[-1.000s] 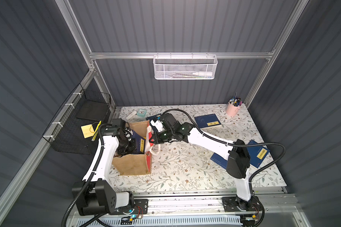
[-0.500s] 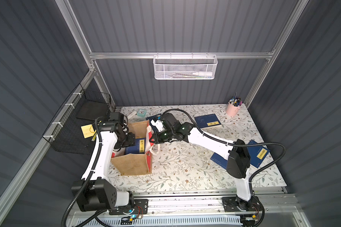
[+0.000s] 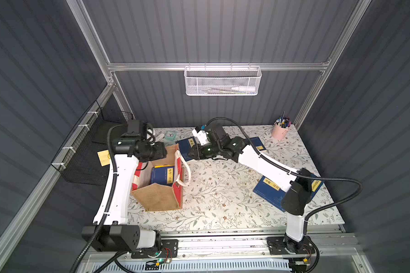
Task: Put the books into the canvas bag
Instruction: Place the book in the canvas bag, then move the book to the center of the board.
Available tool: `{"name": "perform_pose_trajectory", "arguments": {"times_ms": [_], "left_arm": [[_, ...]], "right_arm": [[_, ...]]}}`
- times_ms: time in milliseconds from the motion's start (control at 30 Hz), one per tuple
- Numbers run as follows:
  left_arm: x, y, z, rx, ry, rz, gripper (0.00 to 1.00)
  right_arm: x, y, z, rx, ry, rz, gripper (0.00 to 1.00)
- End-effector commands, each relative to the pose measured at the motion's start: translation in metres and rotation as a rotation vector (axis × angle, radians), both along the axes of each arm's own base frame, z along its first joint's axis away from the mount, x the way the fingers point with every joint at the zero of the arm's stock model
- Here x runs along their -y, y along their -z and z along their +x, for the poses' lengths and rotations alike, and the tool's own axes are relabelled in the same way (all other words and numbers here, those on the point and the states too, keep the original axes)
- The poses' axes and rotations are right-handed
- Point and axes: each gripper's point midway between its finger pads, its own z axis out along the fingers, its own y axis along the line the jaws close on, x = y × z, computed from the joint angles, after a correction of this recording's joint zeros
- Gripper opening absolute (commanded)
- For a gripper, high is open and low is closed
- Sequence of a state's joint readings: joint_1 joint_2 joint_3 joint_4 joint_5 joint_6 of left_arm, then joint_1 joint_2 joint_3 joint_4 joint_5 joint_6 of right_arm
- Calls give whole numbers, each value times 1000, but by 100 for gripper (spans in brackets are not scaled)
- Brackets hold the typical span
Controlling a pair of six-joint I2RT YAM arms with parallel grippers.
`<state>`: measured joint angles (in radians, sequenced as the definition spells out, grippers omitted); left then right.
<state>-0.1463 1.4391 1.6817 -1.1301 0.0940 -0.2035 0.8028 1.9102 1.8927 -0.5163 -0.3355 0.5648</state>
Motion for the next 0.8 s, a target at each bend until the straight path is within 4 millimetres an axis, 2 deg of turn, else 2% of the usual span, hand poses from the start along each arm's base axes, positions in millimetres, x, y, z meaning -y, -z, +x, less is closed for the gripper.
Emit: {"name": "perform_pose_trajectory", "arguments": {"times_ms": [0,100,200,267,367,467,533,633,767], "left_arm": [[48,1,27,22,56,-35,67],[86,11,46,35,112,25,67],[127,30,66,44,161,40,69],[154,53,79,31,185,46,73],[177,96,100,-33,173,37,76],[185,134,121,-73,134,52,81],[184,154,136,-74,108,86,87],[174,184,158,-85,60,123,94],[147,222,183,-183,-49,1,96]], "right_arm": [[44,18,28,-19,120,-65,42],[78,36,46,-50,203,-99,48],[105,55,59,-85,276,-116,55],[121,68,68,-106,319,-124,58],[133,86,79,-126,352,-141,59],[135,103,91,-140,358,-163,59],[132,113,98,-142,354,-177,60],[122,132,110,-160,337,-191,62],[106,145,130,-157,306,-184,62]]}}
